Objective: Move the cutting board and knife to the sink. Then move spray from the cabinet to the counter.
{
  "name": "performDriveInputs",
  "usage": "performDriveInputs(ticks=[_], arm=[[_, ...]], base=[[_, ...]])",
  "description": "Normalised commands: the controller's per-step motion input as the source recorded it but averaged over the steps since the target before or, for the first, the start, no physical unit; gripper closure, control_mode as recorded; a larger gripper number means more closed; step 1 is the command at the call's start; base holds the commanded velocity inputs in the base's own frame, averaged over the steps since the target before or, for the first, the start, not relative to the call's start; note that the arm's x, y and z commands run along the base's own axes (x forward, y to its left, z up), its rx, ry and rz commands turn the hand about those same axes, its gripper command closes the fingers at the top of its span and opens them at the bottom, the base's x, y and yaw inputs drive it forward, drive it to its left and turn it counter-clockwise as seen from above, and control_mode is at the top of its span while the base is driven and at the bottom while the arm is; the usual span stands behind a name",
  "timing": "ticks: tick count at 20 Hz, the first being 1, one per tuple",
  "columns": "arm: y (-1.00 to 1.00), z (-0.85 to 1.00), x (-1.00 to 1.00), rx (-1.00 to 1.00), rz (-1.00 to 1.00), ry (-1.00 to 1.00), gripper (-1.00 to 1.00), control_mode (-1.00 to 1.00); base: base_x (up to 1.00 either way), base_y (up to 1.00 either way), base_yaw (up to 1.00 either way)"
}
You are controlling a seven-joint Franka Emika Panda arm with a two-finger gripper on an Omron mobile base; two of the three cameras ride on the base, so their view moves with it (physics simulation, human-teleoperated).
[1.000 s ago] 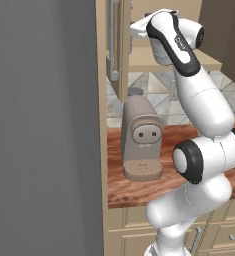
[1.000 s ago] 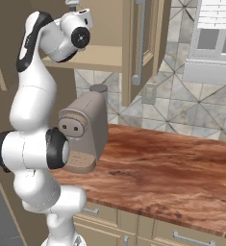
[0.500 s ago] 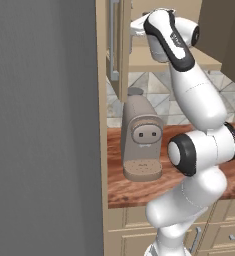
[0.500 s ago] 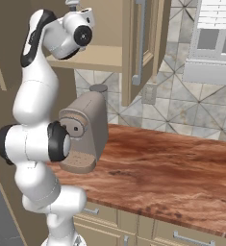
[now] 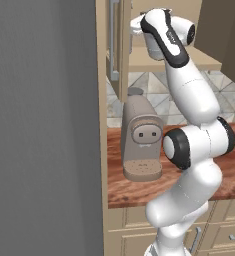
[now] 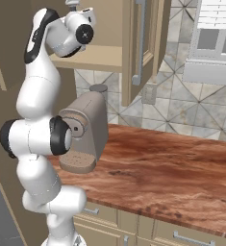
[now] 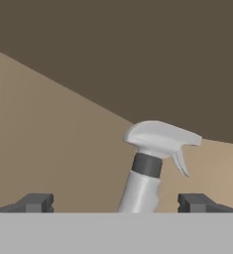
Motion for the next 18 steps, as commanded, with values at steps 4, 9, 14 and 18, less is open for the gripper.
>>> performDriveInputs(ticks=[4,9,14,18], arm=[[0.0,0.0,0.23,0.0,0.0,0.0,-1.0,-1.0],[0.01,0.0,0.15,0.0,0.0,0.0,-1.0,-1.0],[0.0,0.0,0.08,0.0,0.0,0.0,-1.0,-1.0],[0.0,0.0,0.08,0.0,0.0,-0.01,-1.0,-1.0]], base=[[0.0,0.0,0.0],[0.0,0.0,0.0],[0.0,0.0,0.0],[0.0,0.0,0.0]])
